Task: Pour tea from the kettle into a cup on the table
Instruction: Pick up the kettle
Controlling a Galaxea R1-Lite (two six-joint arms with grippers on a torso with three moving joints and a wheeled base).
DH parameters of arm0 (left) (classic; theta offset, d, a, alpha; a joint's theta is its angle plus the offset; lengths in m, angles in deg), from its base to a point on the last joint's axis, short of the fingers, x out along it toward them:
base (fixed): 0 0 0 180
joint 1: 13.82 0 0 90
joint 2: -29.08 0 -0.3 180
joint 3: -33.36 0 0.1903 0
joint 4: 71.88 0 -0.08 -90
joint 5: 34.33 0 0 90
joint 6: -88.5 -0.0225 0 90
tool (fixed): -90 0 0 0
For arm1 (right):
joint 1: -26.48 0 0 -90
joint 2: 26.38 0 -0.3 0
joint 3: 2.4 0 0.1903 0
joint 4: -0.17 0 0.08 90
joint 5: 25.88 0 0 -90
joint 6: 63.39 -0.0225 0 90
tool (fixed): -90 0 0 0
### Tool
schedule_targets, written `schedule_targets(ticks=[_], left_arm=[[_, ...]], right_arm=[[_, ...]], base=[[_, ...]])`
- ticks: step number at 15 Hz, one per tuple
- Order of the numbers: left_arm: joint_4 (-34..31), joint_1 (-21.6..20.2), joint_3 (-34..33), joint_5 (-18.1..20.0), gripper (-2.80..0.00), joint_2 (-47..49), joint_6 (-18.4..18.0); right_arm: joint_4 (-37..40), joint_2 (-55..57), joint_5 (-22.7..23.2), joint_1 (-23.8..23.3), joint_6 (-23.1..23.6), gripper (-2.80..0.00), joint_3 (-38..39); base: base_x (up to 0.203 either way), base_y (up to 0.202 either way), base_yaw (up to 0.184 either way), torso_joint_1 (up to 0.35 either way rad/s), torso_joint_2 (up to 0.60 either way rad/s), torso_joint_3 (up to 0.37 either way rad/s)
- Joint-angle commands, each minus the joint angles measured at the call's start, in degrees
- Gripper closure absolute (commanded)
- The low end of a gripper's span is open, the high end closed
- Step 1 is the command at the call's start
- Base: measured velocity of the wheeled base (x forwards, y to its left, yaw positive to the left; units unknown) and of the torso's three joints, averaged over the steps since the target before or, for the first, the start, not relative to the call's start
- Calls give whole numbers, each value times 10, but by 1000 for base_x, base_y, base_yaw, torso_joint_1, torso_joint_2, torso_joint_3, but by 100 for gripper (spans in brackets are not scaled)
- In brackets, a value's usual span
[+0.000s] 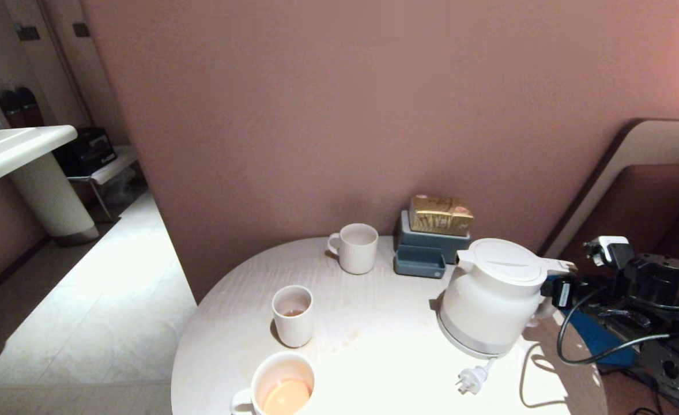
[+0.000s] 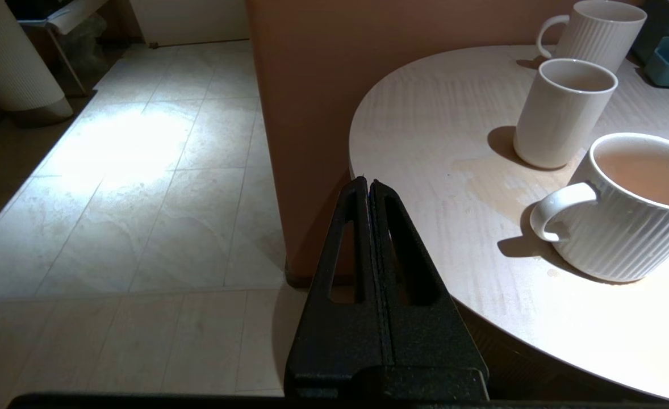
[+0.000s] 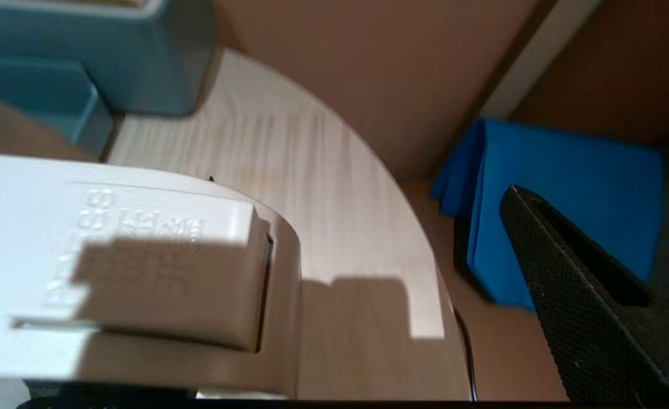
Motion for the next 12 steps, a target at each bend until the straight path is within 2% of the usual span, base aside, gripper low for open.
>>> schedule_targets(ticks=[1, 12], left_arm=[[0, 0, 0, 0, 0, 1, 0], [0, 1, 0, 0, 0, 1, 0]], right_arm=[[-18, 15, 1, 2, 0, -280, 1], [-36, 15, 20, 12, -2, -280, 8]], base=[[0, 0, 0, 0, 0, 0], [0, 0, 0, 0, 0, 0]])
